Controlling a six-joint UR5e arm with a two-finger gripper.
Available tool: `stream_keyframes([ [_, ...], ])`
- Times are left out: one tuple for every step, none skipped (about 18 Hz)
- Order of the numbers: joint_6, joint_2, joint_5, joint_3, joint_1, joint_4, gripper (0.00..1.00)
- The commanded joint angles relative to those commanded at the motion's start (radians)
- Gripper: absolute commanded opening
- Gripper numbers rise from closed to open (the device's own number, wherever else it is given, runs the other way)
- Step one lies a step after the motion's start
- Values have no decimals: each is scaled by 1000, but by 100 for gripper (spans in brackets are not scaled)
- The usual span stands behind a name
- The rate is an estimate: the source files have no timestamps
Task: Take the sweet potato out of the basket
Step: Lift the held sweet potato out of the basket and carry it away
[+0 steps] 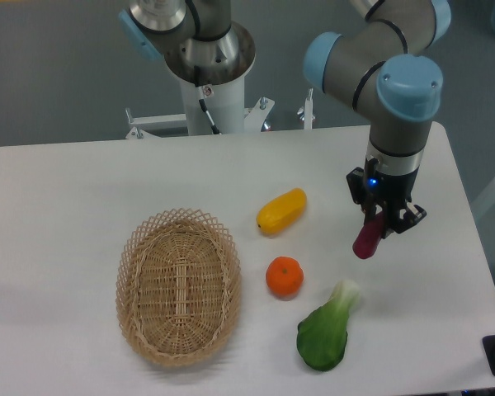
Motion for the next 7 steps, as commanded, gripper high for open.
stream_keyframes([
  [0, 0, 0, 0, 0, 0, 38],
  [0, 0, 0, 0, 0, 0, 38],
  [-5, 2, 0, 0, 0, 0, 38],
  [-5, 2, 0, 2, 0, 0, 38],
  [-9, 2, 0, 2, 0, 0, 38],
  [-9, 3, 0, 2, 0, 2, 38],
  [-11, 3, -2, 2, 0, 2, 38],
])
